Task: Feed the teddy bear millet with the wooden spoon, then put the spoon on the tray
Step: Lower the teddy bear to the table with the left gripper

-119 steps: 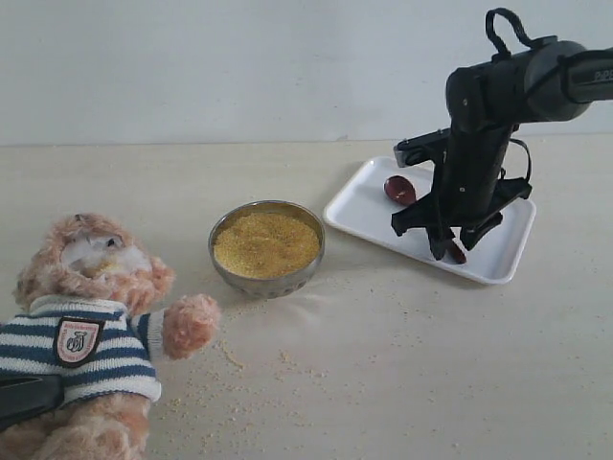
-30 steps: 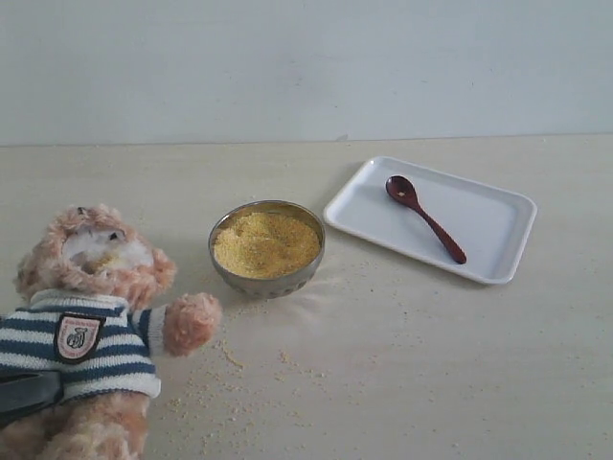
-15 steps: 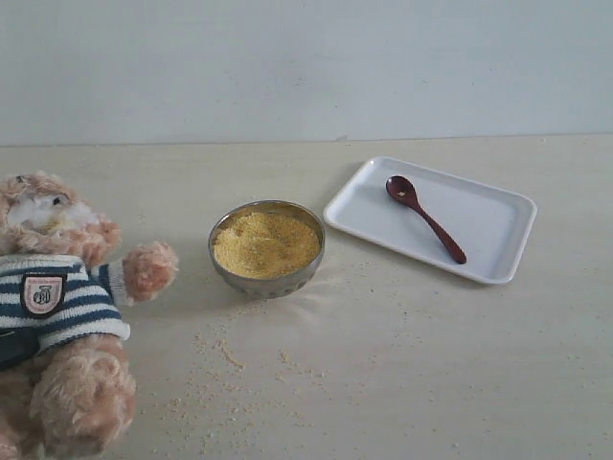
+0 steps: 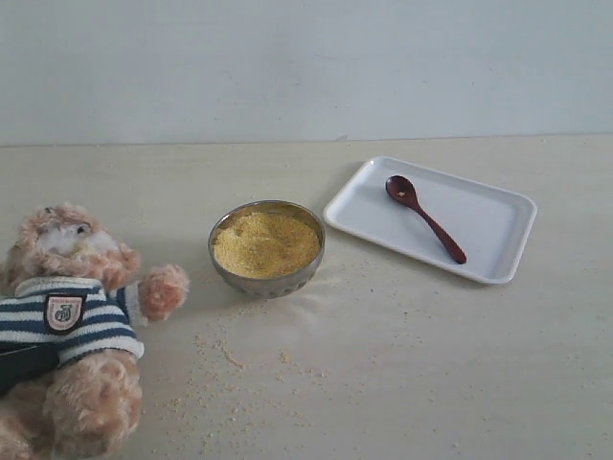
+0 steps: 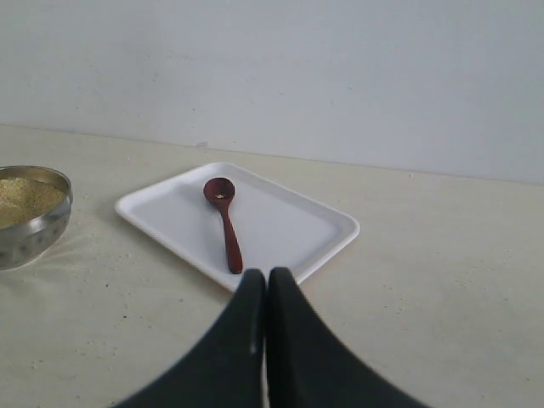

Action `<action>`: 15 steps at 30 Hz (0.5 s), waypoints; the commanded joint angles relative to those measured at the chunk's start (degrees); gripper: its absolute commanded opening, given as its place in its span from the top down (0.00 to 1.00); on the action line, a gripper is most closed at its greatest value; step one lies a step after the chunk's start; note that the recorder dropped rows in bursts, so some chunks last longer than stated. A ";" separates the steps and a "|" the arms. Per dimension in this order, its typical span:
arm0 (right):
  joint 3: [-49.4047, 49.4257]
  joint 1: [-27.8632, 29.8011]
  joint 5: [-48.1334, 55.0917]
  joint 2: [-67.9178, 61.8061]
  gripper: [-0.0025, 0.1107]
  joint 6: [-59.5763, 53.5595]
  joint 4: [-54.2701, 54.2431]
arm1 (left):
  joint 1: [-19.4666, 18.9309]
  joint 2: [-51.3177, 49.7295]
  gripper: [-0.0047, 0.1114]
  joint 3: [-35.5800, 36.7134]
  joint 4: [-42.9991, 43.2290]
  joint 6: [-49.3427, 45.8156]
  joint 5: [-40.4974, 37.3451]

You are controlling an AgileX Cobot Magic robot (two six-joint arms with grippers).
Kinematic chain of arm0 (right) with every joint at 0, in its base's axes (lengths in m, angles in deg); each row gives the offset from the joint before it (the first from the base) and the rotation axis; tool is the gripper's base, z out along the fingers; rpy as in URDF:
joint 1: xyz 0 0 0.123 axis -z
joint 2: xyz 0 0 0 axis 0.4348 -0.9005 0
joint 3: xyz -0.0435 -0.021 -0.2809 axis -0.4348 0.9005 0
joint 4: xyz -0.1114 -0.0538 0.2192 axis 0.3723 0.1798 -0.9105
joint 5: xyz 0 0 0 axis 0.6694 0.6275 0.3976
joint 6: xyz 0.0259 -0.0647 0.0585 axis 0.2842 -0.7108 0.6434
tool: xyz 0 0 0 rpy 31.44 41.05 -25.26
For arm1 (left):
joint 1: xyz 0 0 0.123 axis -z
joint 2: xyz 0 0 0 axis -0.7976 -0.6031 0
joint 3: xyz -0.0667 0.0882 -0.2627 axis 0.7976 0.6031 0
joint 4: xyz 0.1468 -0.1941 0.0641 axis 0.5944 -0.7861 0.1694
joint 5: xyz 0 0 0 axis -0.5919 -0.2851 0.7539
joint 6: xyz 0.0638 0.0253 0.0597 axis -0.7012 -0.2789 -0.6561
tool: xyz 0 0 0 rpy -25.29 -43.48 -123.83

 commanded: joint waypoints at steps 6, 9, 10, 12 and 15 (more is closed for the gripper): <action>-0.02 0.02 -0.59 0.33 0.98 -0.35 -0.13 | 5.98 -14.95 0.91 -8.38 -1.22 -1.56 -1.84; -0.02 0.02 -0.59 0.33 0.98 -0.13 -0.13 | 6.07 -18.23 0.79 -9.29 -1.22 -1.56 -2.80; -0.02 0.02 -0.59 0.33 0.98 -0.13 -0.13 | 6.07 -18.93 0.71 -9.57 -1.22 -1.56 -2.96; -0.02 0.02 -0.59 0.33 0.98 -0.13 -0.13 | 6.07 -19.27 0.52 -9.58 -1.22 -1.56 -4.13; -0.02 0.02 -0.59 0.33 0.98 -0.13 -0.13 | 5.56 -19.03 0.29 -9.70 -1.22 -0.31 -8.55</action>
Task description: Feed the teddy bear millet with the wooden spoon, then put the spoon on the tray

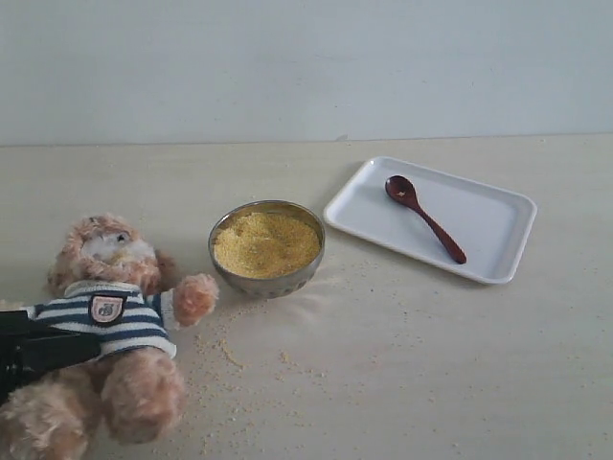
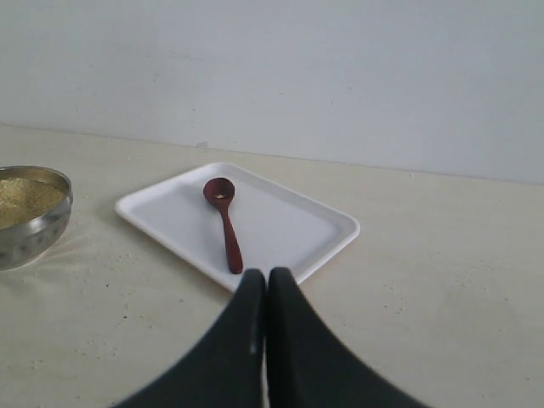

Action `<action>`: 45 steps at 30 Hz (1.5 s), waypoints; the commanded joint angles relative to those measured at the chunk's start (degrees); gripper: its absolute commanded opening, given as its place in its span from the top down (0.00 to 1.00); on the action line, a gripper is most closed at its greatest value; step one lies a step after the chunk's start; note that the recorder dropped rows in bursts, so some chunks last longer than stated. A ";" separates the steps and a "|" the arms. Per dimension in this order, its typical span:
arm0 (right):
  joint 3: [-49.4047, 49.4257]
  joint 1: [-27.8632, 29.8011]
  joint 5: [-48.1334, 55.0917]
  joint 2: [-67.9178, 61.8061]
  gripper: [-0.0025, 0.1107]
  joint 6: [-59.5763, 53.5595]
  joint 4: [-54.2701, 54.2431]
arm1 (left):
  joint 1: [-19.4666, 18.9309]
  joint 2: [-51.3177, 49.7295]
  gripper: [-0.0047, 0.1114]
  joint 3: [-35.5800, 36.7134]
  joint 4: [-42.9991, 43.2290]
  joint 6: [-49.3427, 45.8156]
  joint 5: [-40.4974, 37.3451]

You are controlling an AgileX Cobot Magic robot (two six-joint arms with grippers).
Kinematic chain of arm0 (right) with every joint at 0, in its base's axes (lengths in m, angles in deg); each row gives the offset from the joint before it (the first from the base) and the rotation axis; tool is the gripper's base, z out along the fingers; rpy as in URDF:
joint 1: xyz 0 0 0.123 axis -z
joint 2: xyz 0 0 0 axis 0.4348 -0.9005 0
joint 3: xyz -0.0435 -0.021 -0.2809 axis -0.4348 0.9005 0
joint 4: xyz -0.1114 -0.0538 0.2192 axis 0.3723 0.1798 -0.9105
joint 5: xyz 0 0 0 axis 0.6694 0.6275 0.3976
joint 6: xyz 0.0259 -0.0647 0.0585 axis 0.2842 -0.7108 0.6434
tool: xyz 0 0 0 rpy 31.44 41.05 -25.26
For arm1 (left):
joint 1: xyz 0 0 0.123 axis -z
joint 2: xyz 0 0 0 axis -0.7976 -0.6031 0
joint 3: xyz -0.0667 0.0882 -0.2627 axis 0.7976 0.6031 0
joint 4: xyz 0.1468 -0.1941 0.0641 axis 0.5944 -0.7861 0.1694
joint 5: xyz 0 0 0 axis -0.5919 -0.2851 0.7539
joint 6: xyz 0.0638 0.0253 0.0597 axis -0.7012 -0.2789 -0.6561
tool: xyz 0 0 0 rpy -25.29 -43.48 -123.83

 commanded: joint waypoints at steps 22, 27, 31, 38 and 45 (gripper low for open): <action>-0.02 0.02 -0.59 0.33 0.98 0.12 -0.02 | -10.56 20.90 0.51 -1.14 8.62 15.84 -14.75; -0.02 0.02 -0.59 0.33 0.98 0.12 -0.02 | -10.56 28.12 0.92 -1.14 8.85 20.05 -14.75; -0.02 0.02 -0.59 0.33 0.98 0.12 -0.02 | -10.56 35.99 0.92 -1.14 8.73 24.53 -14.75; -0.02 0.02 -0.59 0.33 0.98 0.12 -0.02 | -10.56 46.84 0.92 -1.14 8.64 29.18 -14.75; -0.02 0.02 -0.59 0.33 0.98 0.12 -0.02 | -10.56 50.22 0.92 -1.14 8.64 29.18 -14.75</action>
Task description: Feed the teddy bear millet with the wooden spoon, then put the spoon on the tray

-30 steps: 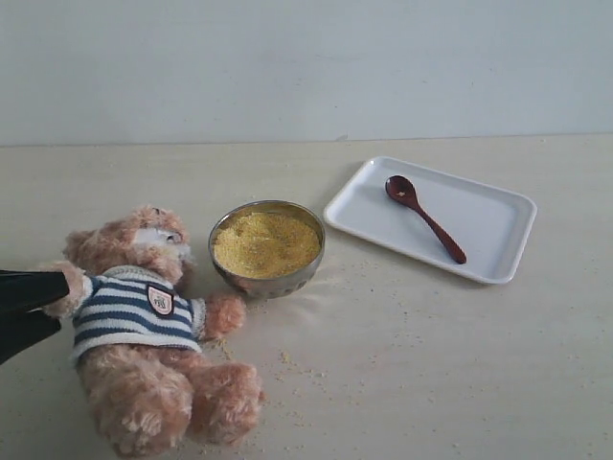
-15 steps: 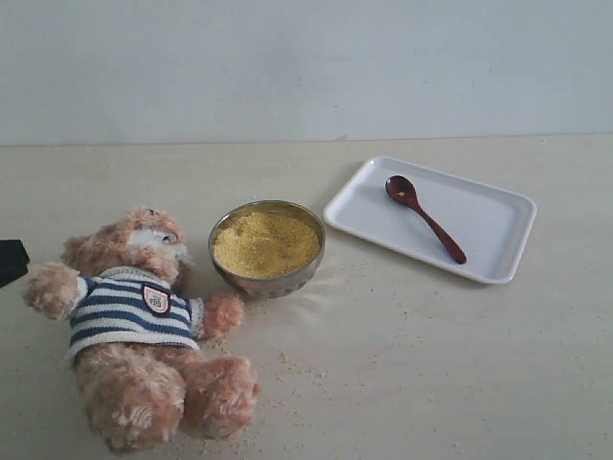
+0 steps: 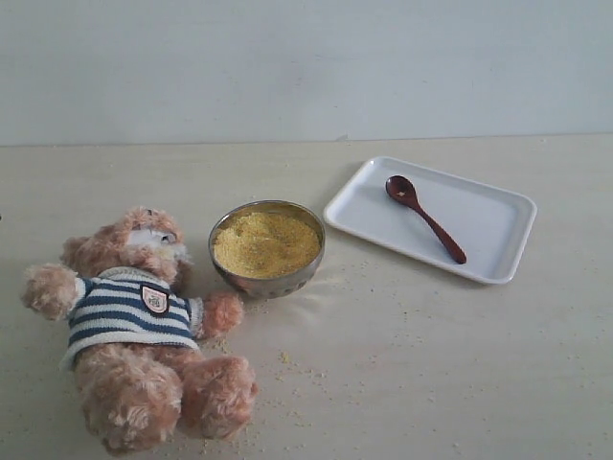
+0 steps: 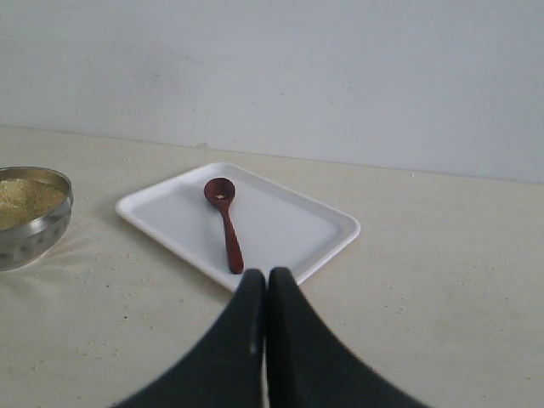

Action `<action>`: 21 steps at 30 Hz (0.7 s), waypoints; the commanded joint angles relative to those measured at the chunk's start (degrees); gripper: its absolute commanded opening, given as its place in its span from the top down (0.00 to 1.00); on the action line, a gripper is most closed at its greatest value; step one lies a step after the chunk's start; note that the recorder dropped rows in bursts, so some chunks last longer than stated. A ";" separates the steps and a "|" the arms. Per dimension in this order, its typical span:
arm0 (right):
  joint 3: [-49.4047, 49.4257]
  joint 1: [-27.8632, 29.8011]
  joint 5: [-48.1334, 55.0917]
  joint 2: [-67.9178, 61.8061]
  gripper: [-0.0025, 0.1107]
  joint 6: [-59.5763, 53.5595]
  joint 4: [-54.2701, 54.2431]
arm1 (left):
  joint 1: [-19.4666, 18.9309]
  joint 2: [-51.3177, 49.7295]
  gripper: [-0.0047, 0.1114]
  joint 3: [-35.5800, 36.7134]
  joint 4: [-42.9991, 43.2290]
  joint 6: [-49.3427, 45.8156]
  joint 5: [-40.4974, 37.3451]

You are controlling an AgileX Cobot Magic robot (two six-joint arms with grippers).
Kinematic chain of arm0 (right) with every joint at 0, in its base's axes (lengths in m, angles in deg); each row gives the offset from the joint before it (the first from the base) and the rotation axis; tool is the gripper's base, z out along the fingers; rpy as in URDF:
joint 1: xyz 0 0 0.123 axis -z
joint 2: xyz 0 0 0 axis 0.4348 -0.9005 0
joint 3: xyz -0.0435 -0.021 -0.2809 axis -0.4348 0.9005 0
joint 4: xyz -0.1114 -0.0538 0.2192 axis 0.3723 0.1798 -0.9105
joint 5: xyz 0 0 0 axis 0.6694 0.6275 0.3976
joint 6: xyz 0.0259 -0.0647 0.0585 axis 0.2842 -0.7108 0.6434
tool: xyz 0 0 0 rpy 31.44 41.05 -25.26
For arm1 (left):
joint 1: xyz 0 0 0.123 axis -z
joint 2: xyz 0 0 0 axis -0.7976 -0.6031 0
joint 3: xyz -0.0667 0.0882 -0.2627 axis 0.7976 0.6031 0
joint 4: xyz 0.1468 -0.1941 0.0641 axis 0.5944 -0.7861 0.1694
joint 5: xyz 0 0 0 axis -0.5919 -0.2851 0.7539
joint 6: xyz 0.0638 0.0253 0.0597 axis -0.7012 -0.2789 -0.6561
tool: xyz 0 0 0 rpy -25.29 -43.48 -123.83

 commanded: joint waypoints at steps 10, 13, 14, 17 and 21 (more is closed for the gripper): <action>-0.02 0.02 -0.59 0.33 0.98 0.01 -0.02 | 14.93 15.40 0.92 1.49 0.60 0.52 18.15; -0.02 0.02 -0.59 0.33 0.98 0.01 -0.02 | 22.20 23.51 0.92 4.49 0.46 0.52 29.59; -0.02 0.02 -0.59 0.33 0.98 0.01 -0.02 | 24.41 26.29 0.92 5.81 0.24 0.52 33.67; -0.02 0.02 -0.59 0.33 0.98 0.17 -0.02 | 30.23 33.55 0.92 8.74 0.65 0.52 44.04; -0.02 0.02 -0.59 0.33 0.98 0.17 -0.02 | 35.07 41.31 0.92 13.02 0.65 0.12 53.02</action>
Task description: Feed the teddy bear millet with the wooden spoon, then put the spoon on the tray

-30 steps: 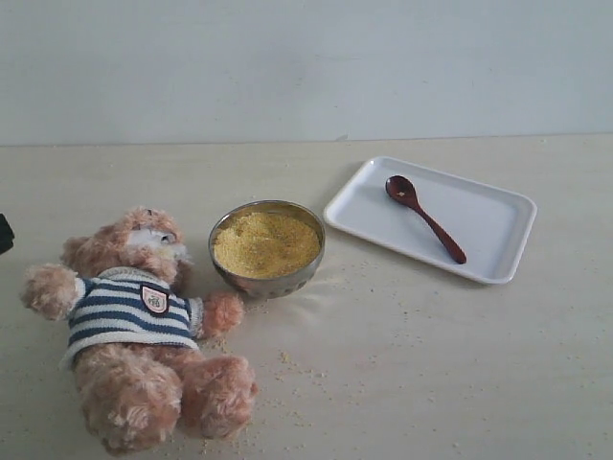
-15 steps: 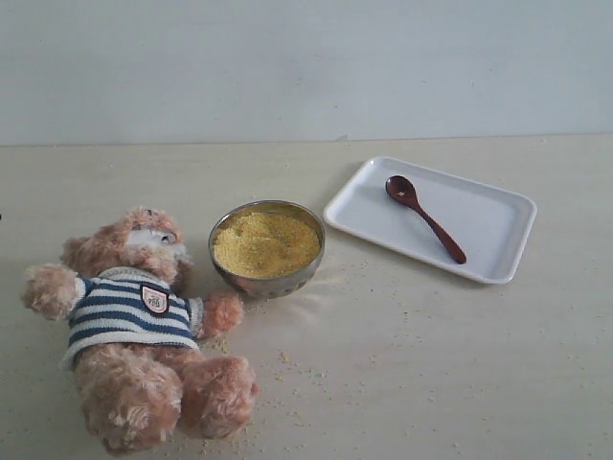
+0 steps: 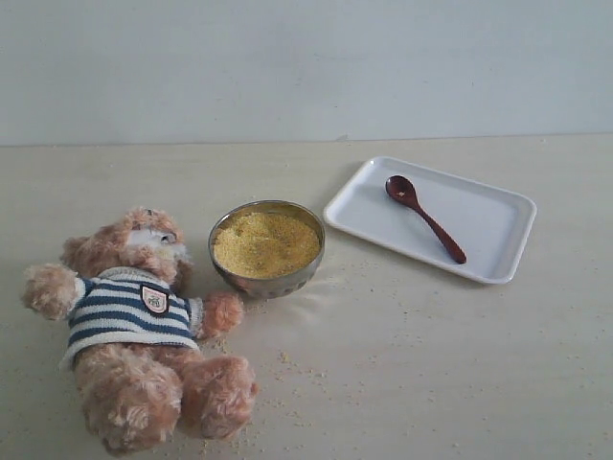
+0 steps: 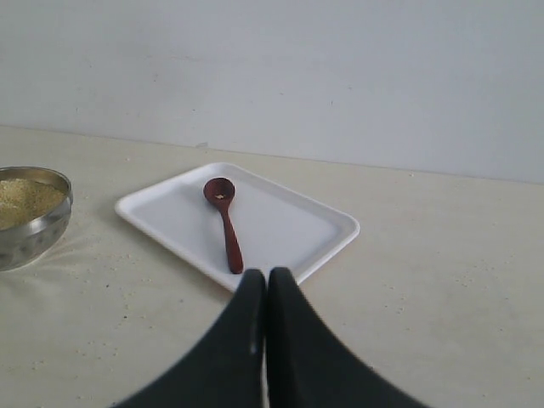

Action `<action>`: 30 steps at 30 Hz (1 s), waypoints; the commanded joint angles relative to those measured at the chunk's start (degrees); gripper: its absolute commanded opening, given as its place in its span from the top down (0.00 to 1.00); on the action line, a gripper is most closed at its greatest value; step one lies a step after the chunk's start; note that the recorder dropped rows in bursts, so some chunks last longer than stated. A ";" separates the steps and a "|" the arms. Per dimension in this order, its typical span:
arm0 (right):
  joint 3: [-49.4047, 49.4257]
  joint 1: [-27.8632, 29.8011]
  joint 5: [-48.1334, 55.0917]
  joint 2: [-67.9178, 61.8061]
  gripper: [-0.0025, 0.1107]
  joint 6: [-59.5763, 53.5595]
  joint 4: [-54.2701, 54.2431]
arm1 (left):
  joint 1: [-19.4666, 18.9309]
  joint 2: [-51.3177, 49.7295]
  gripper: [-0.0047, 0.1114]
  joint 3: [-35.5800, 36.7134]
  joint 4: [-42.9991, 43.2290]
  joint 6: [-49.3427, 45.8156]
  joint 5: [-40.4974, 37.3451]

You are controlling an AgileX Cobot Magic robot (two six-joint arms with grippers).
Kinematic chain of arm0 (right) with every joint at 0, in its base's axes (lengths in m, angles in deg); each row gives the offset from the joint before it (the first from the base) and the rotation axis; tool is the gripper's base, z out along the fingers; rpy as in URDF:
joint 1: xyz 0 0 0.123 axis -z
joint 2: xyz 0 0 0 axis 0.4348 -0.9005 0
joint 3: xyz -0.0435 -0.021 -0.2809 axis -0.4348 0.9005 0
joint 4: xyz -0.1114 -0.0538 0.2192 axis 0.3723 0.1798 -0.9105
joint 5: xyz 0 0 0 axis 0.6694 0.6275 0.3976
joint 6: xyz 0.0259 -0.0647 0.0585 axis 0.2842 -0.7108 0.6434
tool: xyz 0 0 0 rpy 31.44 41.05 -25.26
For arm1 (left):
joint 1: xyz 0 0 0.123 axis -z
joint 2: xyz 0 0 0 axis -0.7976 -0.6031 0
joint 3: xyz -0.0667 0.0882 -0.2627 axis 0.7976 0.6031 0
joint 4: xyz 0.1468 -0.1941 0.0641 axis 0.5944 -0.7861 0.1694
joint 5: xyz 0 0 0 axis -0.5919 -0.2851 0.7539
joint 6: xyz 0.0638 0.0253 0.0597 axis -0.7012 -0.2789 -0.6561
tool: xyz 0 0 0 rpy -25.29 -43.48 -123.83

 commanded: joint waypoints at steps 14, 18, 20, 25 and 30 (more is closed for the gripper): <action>-0.02 0.02 -0.59 0.33 0.98 0.17 -0.02 | 5.16 15.32 0.92 7.53 -1.17 -5.18 10.50; -0.02 0.02 -0.59 0.33 0.98 0.17 -0.02 | 5.16 15.32 0.92 7.53 -3.65 -5.04 10.20; -0.02 0.02 -0.59 0.33 0.98 0.17 -0.02 | 5.16 15.32 0.92 7.53 4.61 2.09 11.35; -0.02 0.02 -0.59 0.33 0.98 0.17 -0.02 | 5.16 16.85 0.92 6.48 50.71 52.74 8.26; -0.02 0.02 -0.59 0.33 0.98 0.17 -0.02 | 5.16 16.85 0.92 7.53 60.31 64.30 8.60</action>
